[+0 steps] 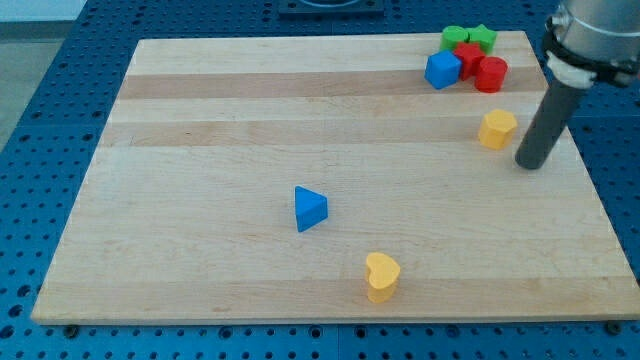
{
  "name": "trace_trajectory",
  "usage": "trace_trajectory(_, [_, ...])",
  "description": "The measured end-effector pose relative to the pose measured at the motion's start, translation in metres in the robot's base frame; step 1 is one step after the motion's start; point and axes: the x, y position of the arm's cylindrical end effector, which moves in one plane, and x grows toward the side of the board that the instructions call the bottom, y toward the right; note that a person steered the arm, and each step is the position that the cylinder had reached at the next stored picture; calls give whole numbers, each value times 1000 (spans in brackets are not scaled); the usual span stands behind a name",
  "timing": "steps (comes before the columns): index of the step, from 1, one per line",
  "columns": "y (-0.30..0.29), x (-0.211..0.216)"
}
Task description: Slide the hexagon to the bottom left of red circle
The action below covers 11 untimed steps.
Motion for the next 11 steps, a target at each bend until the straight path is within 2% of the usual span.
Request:
trace_trajectory(3, [-21,-13])
trace_trajectory(4, [-21,-66])
trace_trajectory(5, [-21,-82])
trace_trajectory(7, [-21,-85])
trace_trajectory(9, [-32,-4])
trace_trajectory(10, [-45,-4])
trace_trajectory(11, [-45,-43])
